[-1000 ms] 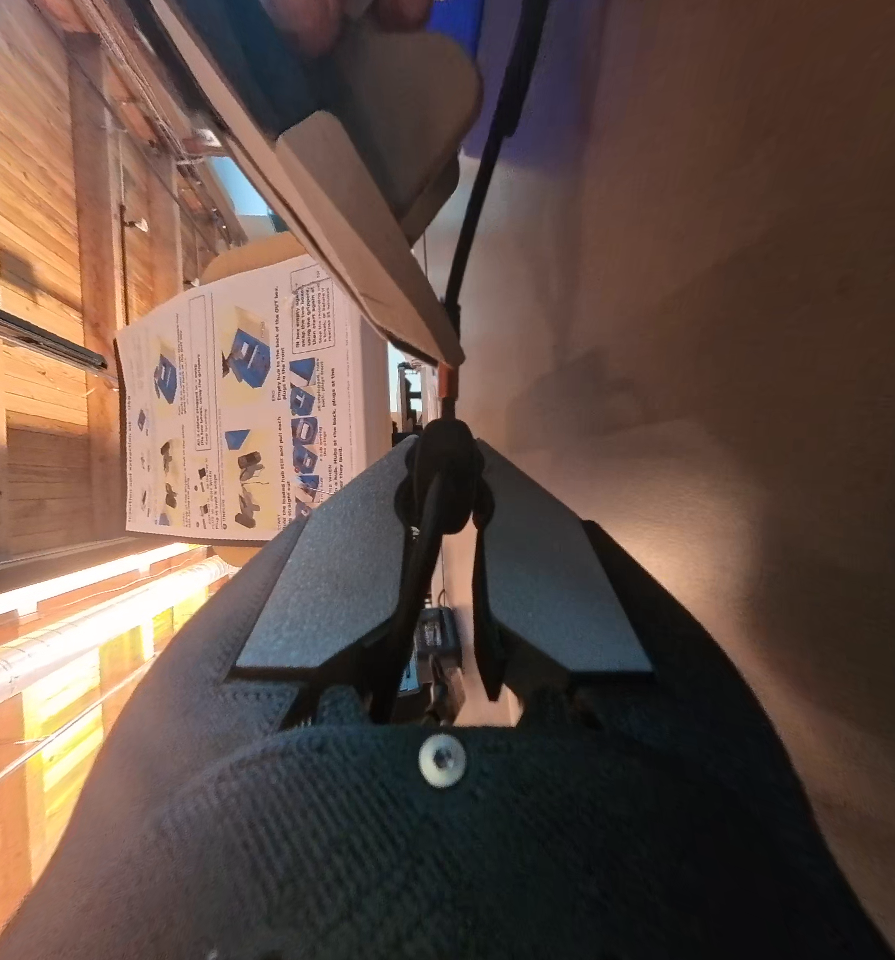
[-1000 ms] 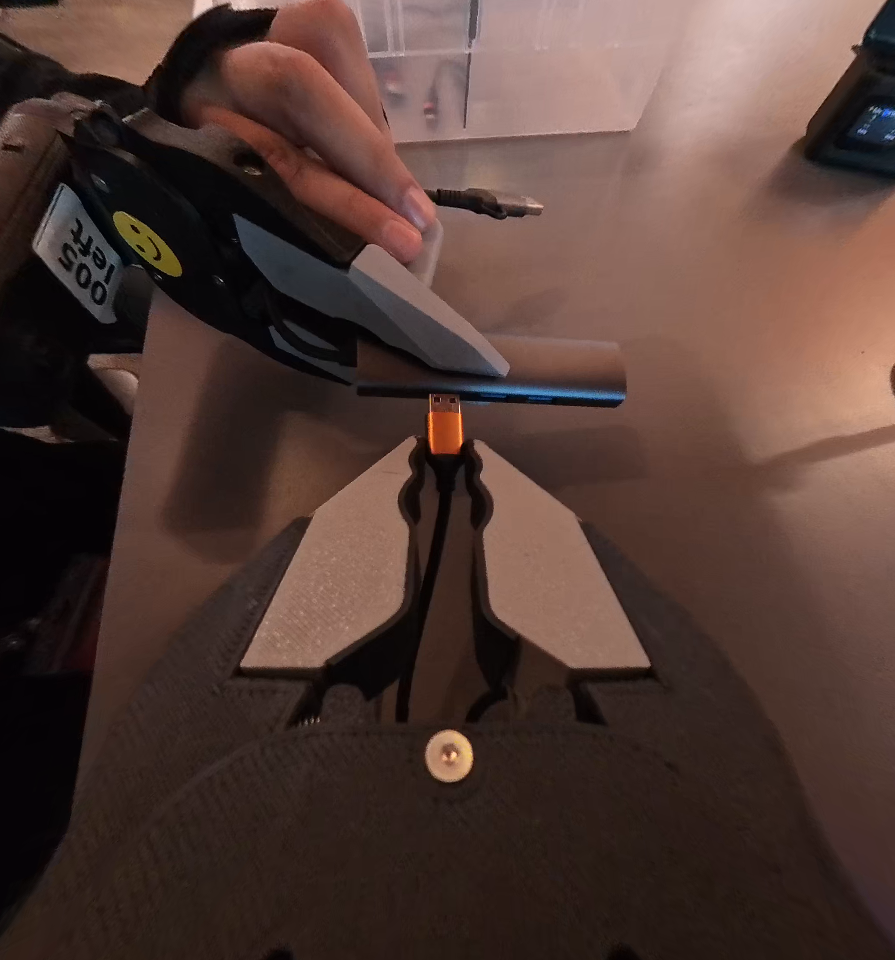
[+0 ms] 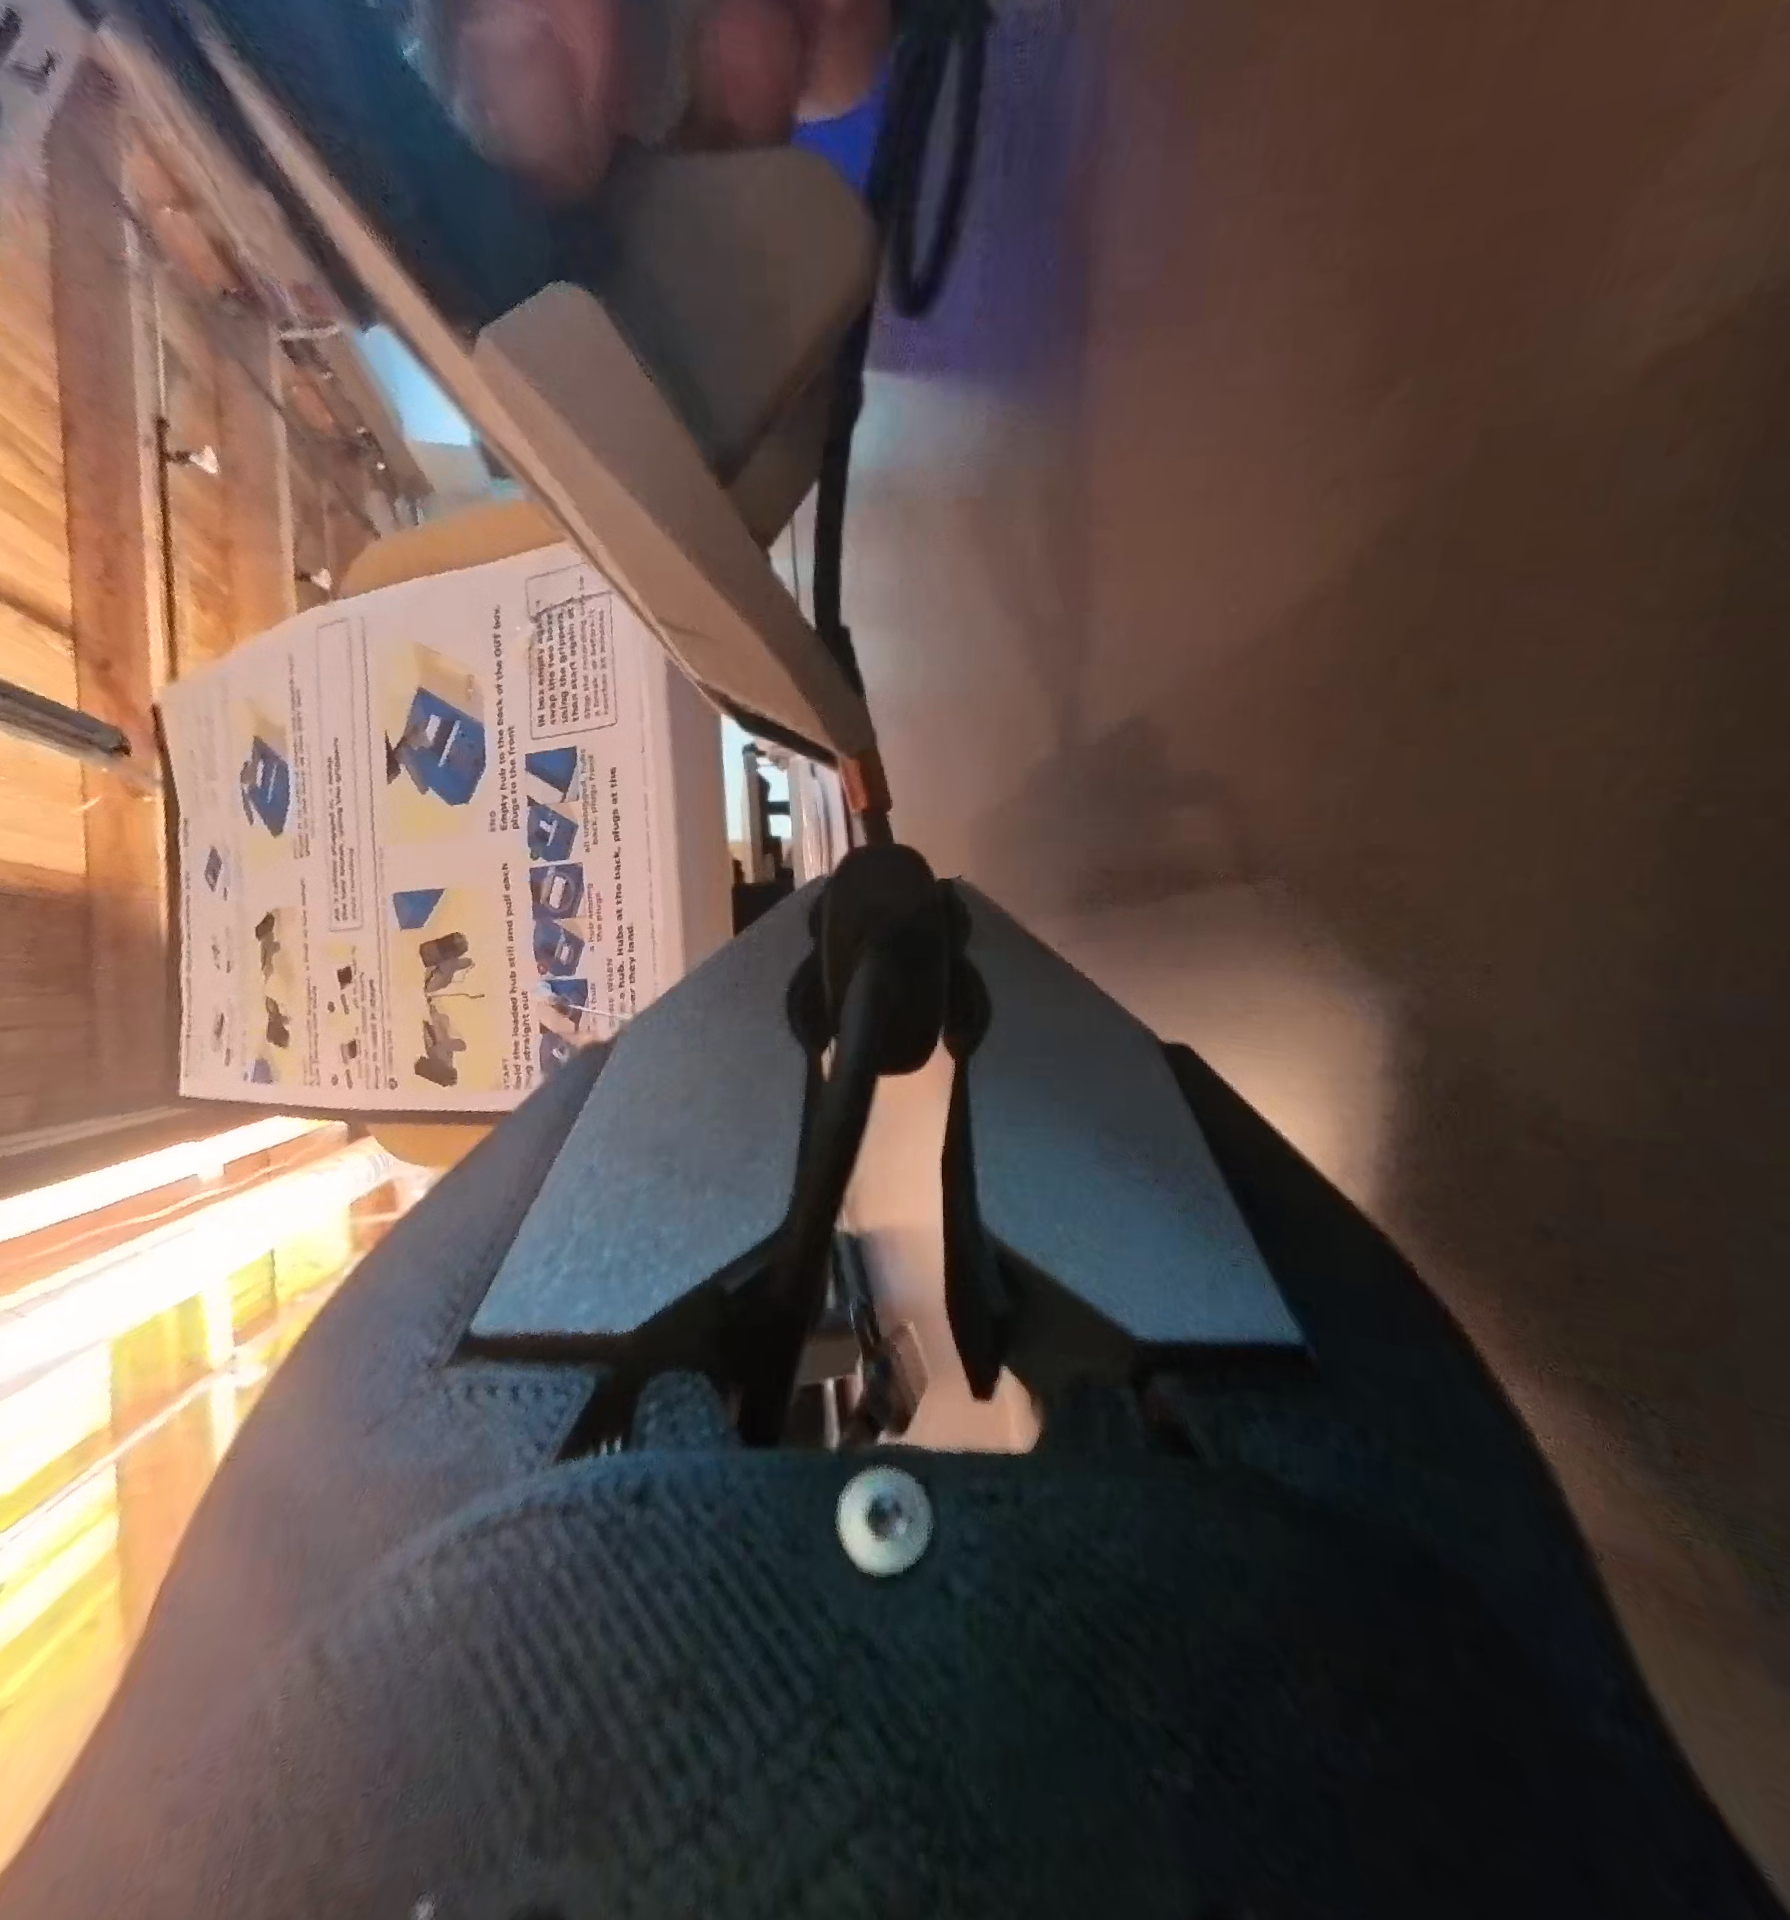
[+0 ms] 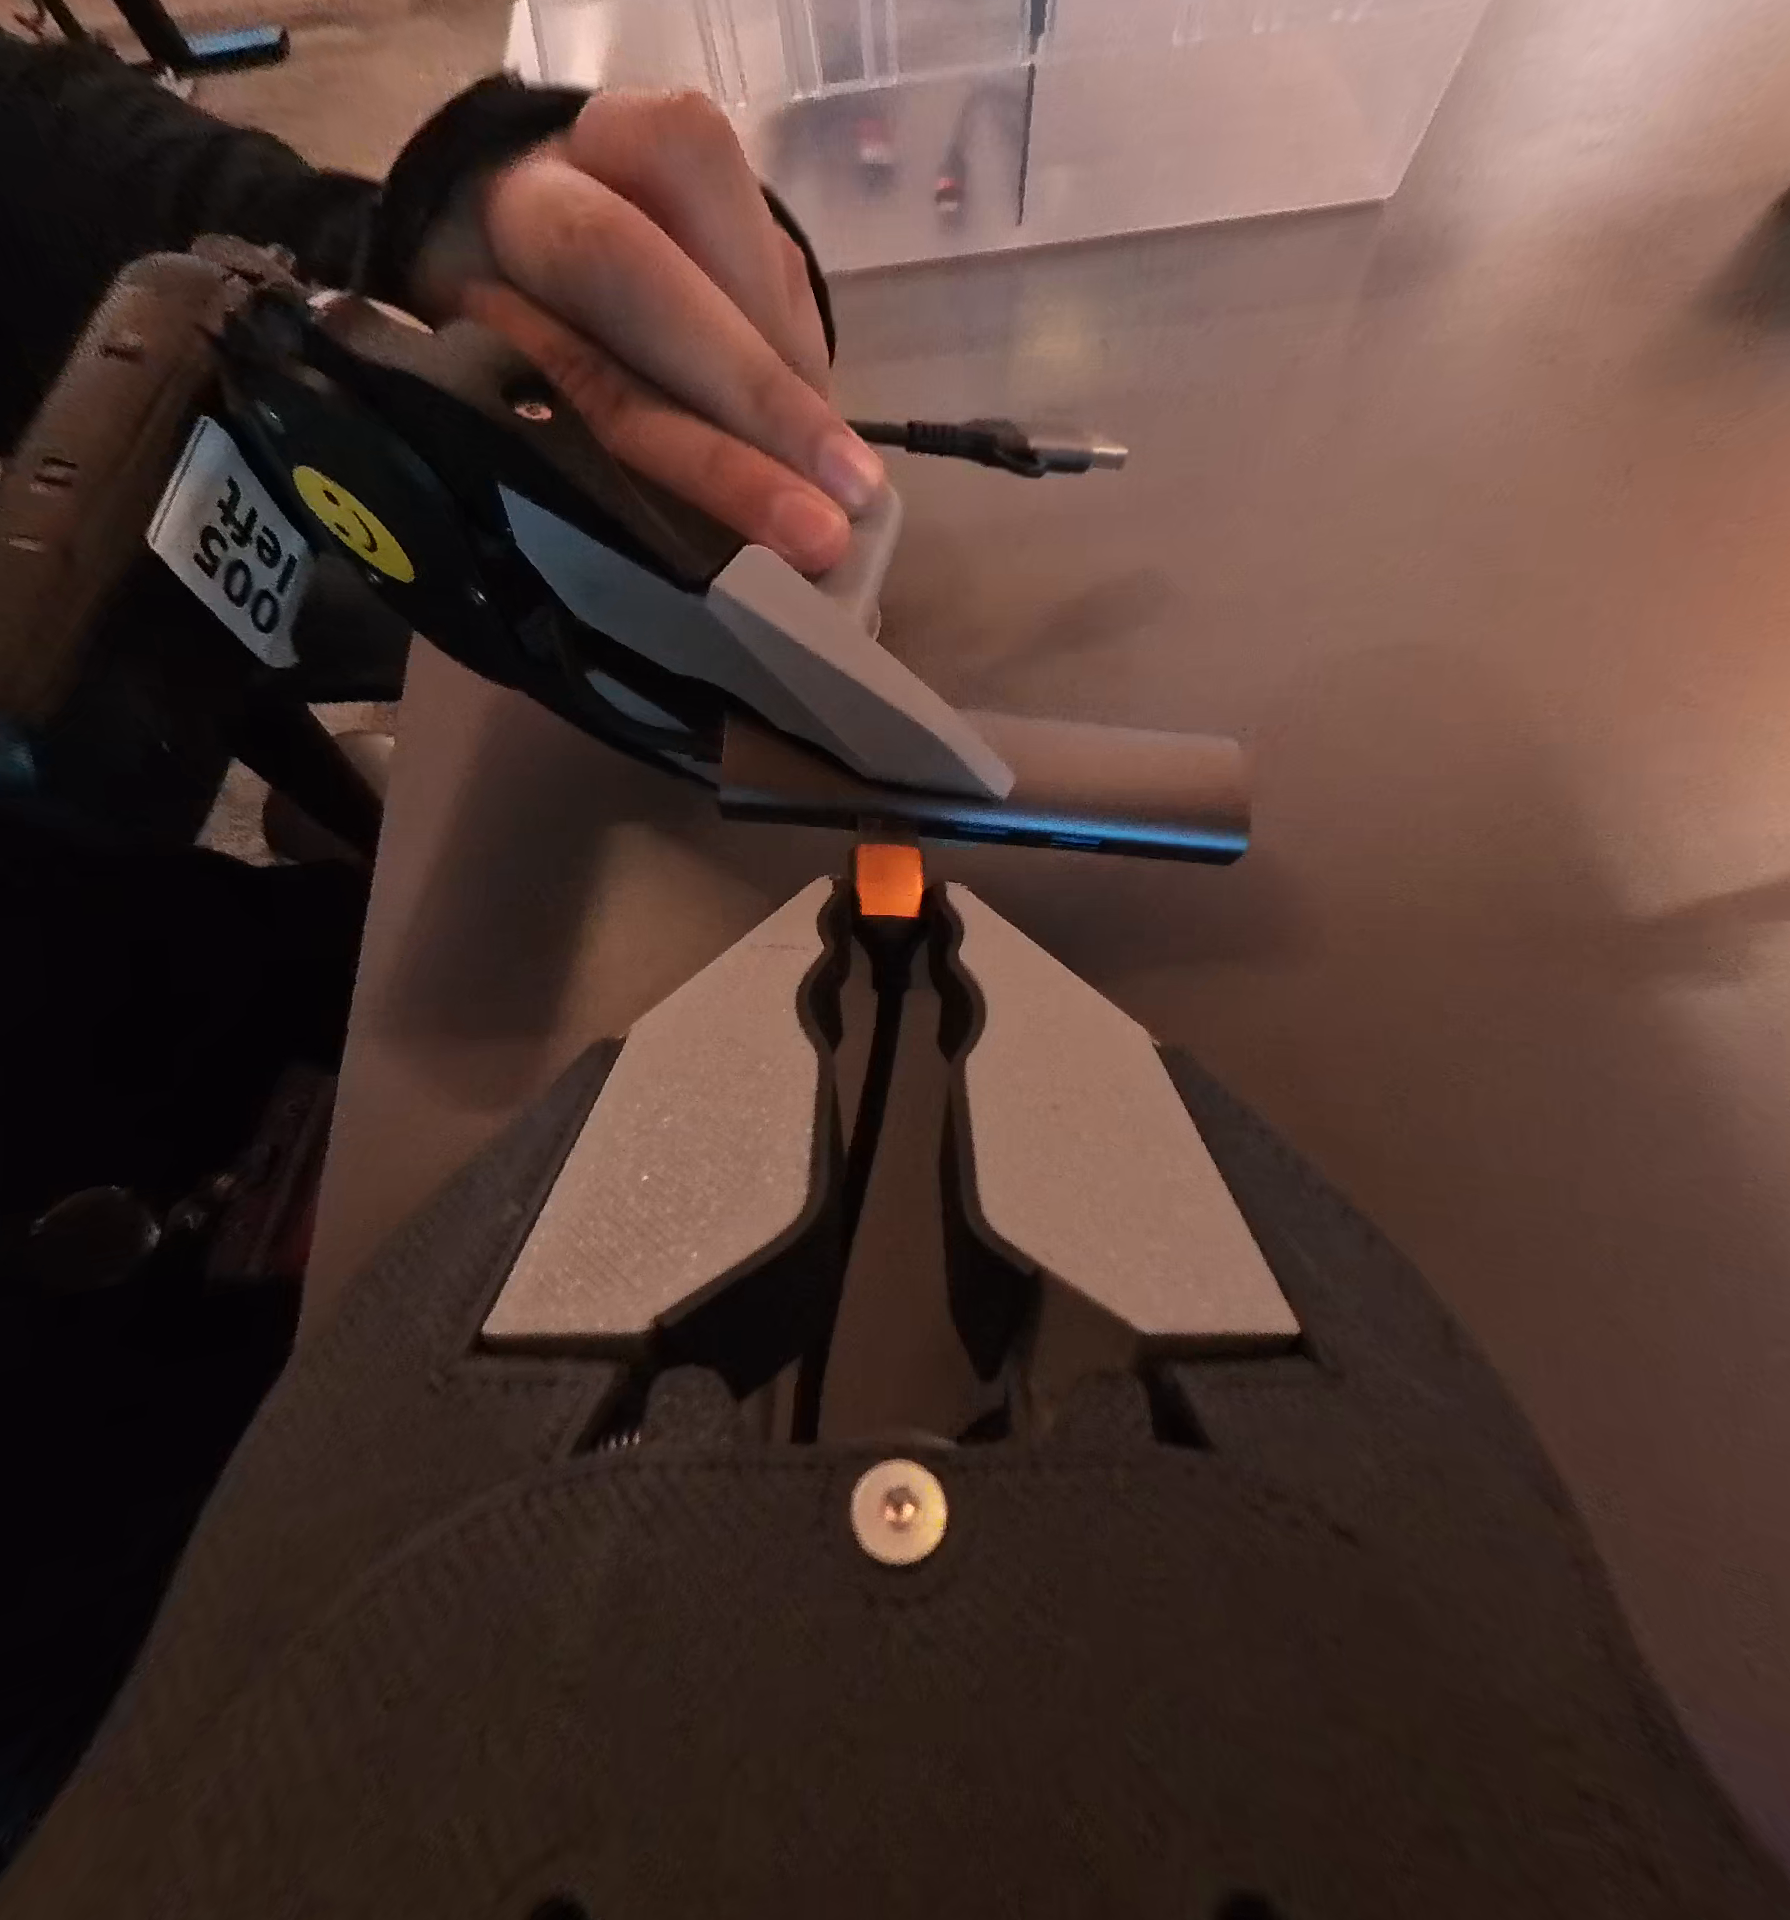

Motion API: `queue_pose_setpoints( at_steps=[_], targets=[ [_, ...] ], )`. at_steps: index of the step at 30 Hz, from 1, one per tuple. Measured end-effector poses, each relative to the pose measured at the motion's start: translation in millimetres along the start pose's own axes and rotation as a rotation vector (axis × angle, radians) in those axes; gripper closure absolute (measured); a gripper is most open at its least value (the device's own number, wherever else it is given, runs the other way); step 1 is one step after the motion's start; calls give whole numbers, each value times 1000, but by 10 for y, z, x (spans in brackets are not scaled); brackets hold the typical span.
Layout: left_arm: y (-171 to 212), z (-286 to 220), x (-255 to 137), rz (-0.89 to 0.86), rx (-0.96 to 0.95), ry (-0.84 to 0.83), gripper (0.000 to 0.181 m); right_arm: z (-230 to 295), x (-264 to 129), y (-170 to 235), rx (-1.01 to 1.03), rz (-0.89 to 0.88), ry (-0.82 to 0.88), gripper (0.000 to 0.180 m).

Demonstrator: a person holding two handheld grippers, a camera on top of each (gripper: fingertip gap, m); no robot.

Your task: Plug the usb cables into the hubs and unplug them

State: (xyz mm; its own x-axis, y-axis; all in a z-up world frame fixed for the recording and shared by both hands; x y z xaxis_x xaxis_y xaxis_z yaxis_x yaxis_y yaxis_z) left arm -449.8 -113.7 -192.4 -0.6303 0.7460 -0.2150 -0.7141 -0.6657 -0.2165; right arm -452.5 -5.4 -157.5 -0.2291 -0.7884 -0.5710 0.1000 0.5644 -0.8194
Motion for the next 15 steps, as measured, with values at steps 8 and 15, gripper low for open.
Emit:
queue_pose_setpoints(
  at_steps=[8, 15],
  targets=[
    [5, 61, 4, -2, -111, -1, 166, -27, -30, -8, 38, -69, 4, 168],
    [-4, 126, 10, -12, -185, -8, 166, -34, -23, -44, 34, -117, 24, 168]
  ],
)
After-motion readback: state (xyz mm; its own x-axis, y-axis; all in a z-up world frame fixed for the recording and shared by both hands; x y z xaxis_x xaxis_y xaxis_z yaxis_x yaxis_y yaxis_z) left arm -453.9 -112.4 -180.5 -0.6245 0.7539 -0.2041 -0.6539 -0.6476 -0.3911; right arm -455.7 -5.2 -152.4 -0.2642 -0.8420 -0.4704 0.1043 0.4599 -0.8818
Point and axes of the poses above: each gripper's, where its closed fingertips meet, x out along the fingers, y out of its underside, z = x × y across the jaws, the point moved 7 cm from there along -x, back along the fingers, and after that the axes turned 9 degrees about -x, right-handed, at the moved point
